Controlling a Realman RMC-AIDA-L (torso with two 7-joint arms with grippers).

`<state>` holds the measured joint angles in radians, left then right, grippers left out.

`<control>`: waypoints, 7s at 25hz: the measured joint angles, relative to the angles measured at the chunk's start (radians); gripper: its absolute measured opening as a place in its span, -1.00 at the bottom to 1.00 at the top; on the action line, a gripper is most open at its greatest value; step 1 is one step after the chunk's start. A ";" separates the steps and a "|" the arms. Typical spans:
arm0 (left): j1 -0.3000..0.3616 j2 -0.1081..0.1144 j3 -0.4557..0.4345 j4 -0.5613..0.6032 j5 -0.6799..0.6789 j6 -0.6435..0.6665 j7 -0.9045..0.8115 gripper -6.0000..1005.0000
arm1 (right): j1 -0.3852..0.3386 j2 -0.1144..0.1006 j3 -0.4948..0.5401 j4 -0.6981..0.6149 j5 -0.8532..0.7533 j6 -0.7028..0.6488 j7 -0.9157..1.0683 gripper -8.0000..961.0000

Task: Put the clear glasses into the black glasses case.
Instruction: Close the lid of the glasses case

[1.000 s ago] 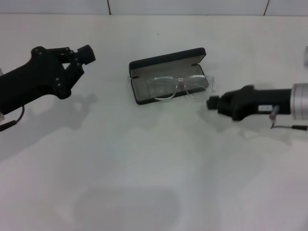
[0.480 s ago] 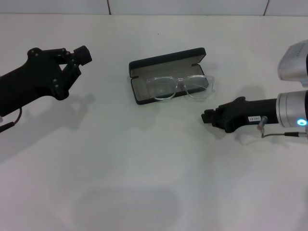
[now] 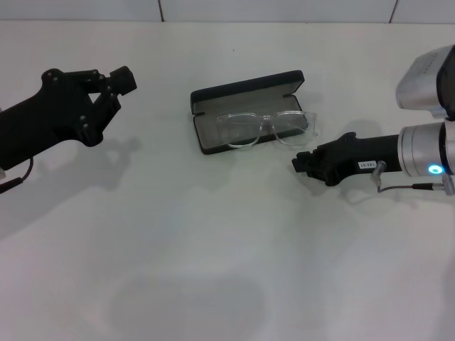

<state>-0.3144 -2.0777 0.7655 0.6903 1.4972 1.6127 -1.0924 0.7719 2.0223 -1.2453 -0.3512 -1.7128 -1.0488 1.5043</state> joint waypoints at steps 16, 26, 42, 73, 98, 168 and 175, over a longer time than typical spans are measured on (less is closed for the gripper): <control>-0.013 -0.001 0.000 -0.007 -0.006 -0.034 0.019 -0.91 | 0.048 -0.003 -0.004 0.016 -0.009 0.058 0.005 -0.77; -0.016 -0.004 0.000 -0.007 -0.008 -0.049 0.023 -0.91 | 0.060 -0.002 -0.011 0.006 -0.010 0.086 0.006 -0.77; -0.006 0.001 -0.002 -0.006 -0.019 -0.049 0.023 -0.91 | 0.040 -0.018 -0.027 -0.033 -0.052 0.004 0.075 -0.77; -0.010 -0.006 -0.002 -0.006 -0.020 -0.050 0.031 -0.91 | 0.117 0.001 -0.037 -0.030 -0.154 0.143 0.144 -0.77; 0.002 -0.006 -0.002 -0.009 -0.020 -0.045 0.040 -0.91 | 0.047 0.005 -0.045 -0.149 -0.111 0.046 0.146 -0.78; 0.003 -0.007 -0.023 -0.009 -0.021 -0.042 0.051 -0.91 | 0.160 0.005 -0.391 -0.127 0.071 0.235 0.234 -0.78; 0.002 -0.007 -0.028 -0.009 -0.021 -0.042 0.053 -0.91 | 0.196 0.006 -0.392 -0.085 0.081 0.260 0.245 -0.78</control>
<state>-0.3121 -2.0846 0.7378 0.6814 1.4757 1.5707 -1.0397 0.9676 2.0279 -1.6371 -0.4358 -1.6318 -0.7884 1.7494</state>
